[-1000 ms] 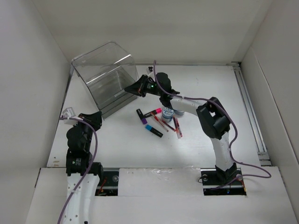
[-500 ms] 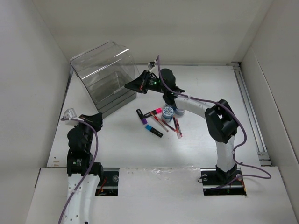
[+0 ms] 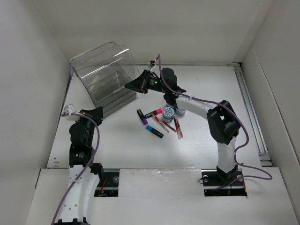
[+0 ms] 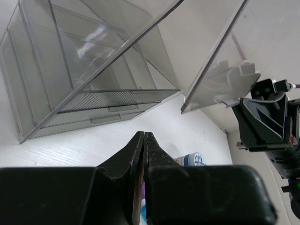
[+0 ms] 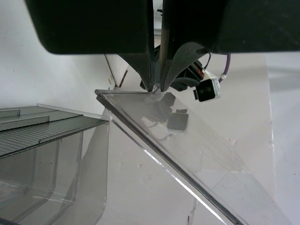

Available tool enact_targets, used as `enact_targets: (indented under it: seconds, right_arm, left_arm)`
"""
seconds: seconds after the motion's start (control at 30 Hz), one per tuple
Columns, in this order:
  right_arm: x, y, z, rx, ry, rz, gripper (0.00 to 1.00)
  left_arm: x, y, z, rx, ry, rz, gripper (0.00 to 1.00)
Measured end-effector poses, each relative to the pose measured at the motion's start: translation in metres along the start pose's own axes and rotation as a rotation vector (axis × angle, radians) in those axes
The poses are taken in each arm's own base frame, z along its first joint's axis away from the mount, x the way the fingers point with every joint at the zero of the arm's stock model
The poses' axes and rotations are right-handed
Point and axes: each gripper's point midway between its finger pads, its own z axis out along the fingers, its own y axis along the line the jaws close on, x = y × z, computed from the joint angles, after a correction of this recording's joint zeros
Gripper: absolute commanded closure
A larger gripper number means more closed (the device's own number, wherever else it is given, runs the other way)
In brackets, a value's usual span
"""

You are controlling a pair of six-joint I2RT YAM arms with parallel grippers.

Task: Sort the stationery into containers
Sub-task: Open the drawer

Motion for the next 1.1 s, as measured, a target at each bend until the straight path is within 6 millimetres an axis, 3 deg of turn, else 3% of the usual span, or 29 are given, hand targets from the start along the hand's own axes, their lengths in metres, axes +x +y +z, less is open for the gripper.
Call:
enact_targets:
  seconds: [0.53, 0.87, 0.97, 1.0, 1.03, 1.1]
  right_arm:
    - [0.005, 0.022, -0.003, -0.048, 0.029, -0.025, 1.0]
    - [0.005, 0.024, -0.003, -0.053, 0.034, -0.025, 1.0]
    - [0.006, 0.025, -0.003, -0.056, 0.033, -0.027, 0.92]
    - [0.005, 0.025, -0.003, -0.056, 0.033, -0.024, 0.87]
    - [0.005, 0.026, -0.003, -0.058, 0.033, -0.024, 0.73]
    - [0.005, 0.031, -0.005, -0.066, 0.031, -0.027, 0.67]
  left_arm:
    - [-0.022, -0.026, 0.017, 0.114, -0.095, -0.046, 0.95]
    - [-0.03, -0.043, 0.014, 0.178, -0.111, -0.062, 0.94]
    - [-0.032, -0.047, 0.012, 0.192, -0.113, -0.064, 0.94]
    - [-0.033, -0.048, 0.012, 0.196, -0.115, -0.063, 0.94]
    - [-0.034, -0.05, 0.012, 0.2, -0.115, -0.063, 0.94]
    - [-0.035, -0.054, 0.011, 0.209, -0.115, -0.064, 0.94]
